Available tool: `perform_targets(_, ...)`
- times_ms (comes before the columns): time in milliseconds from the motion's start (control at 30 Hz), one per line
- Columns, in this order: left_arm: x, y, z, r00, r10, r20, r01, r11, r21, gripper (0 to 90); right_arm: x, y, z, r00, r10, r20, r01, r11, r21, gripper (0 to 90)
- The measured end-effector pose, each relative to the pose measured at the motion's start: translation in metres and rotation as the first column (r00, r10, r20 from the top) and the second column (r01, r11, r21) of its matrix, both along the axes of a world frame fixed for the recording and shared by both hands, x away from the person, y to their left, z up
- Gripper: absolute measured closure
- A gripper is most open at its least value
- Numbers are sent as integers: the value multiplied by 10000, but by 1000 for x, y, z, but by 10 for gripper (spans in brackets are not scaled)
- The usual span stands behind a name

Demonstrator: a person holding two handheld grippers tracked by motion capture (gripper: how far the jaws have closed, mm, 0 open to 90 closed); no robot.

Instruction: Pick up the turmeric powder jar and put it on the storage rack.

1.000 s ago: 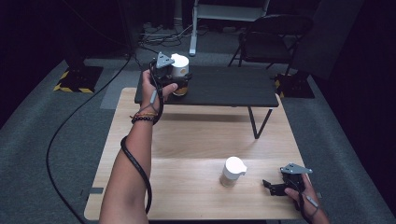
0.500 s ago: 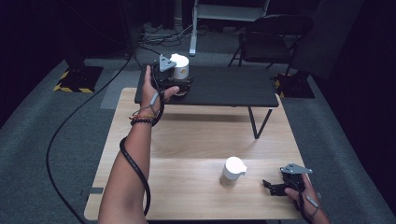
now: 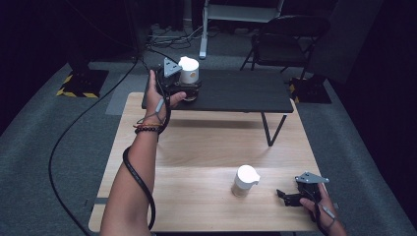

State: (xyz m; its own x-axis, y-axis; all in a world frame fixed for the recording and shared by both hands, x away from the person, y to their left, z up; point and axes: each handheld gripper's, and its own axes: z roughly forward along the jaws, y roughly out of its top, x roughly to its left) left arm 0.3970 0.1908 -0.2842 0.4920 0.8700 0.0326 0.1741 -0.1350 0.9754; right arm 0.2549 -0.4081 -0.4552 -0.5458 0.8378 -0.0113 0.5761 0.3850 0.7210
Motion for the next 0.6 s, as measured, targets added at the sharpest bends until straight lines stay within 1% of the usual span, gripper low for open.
perform_targets(133,-10,-1,4,9993,23,378,-25,10000,70,4,0,0,0,10000,-2,-1,2,10000,3,0)
perform_targets(167,-14,-3,5,9987,113,488,-122,9998,184,4,0,0,0,10000,0,2,0,10000,1,0)
perform_targets(200,-18,-6,5,9978,206,625,-231,9989,406,4,0,0,0,10000,-3,-1,3,10000,3,0)
perform_targets(233,-21,-6,6,9971,189,742,-230,9983,537,4,0,0,0,10000,-2,-1,2,10000,1,0)
perform_targets(267,-25,-6,5,9965,181,814,-225,9983,532,4,0,0,0,10000,-1,0,1,10000,1,0)
perform_targets(367,-34,-7,6,9950,179,984,-250,9971,714,4,0,0,0,10000,-1,-1,1,10000,0,0)
perform_targets(433,-40,-5,5,9937,82,1115,-166,9971,745,4,0,0,0,10000,-1,0,1,10000,0,0)
perform_targets(600,-55,-5,4,9890,-243,1461,67,9927,1200,4,0,0,0,10000,-2,-2,2,10000,0,0)
